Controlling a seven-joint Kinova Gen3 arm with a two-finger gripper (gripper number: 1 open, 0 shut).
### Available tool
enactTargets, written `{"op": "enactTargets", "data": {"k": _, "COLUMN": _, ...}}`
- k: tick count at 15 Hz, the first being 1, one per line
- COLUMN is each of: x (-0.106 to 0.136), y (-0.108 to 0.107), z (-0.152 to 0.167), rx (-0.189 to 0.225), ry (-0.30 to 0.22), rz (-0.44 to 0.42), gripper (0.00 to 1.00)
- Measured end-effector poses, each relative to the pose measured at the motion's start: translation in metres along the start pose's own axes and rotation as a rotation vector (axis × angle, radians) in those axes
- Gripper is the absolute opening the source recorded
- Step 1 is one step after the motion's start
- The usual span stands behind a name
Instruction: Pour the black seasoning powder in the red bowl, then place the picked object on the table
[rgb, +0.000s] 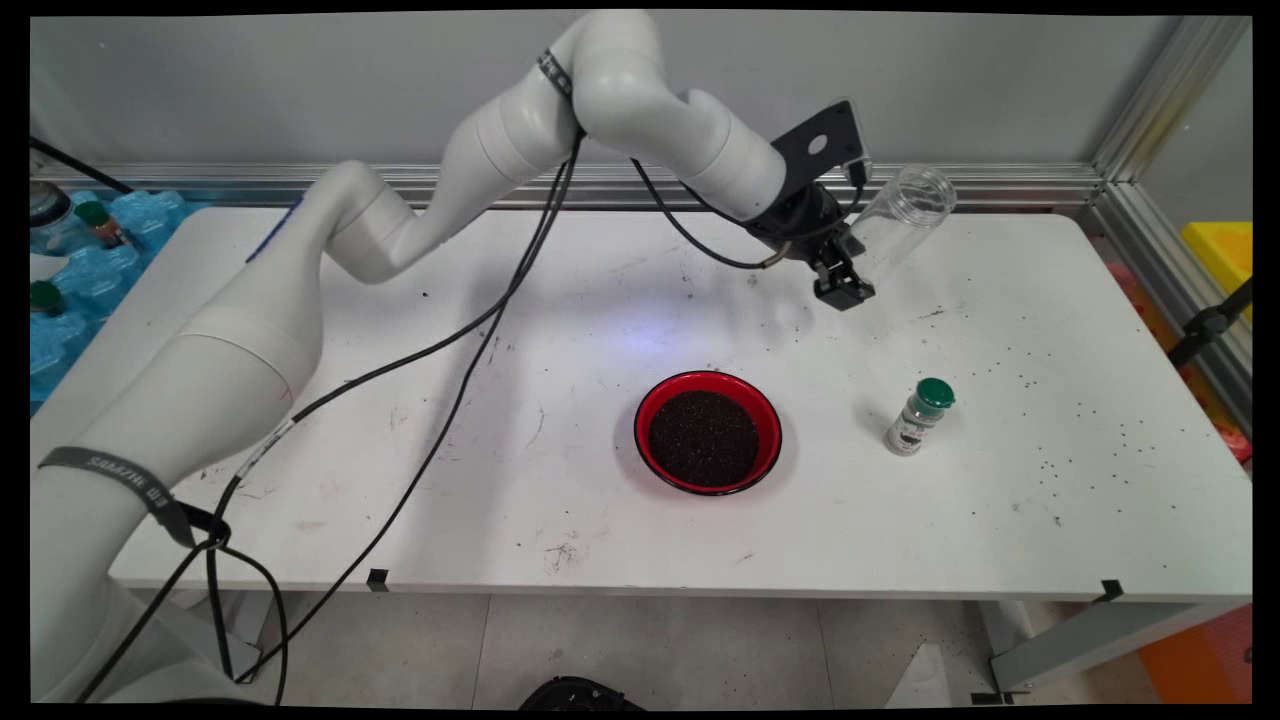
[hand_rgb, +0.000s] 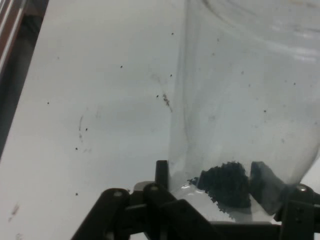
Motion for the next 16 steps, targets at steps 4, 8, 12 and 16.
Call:
{"op": "enactTargets", "data": {"k": 4, "x": -0.001, "y": -0.001, "z": 0.015, "rx": -0.002, "ry": 0.009, "rz": -0.044, "gripper": 0.00}}
{"op": "enactTargets", "data": {"k": 8, "x": -0.002, "y": -0.003, "z": 0.035, "rx": -0.005, "ry": 0.018, "rz": -0.094, "gripper": 0.00}}
{"op": "enactTargets", "data": {"k": 12, "x": -0.003, "y": -0.003, "z": 0.052, "rx": -0.015, "ry": 0.022, "rz": -0.129, "gripper": 0.00}}
{"op": "enactTargets", "data": {"k": 16, "x": -0.005, "y": -0.001, "z": 0.063, "rx": -0.023, "ry": 0.019, "rz": -0.152, "gripper": 0.00}}
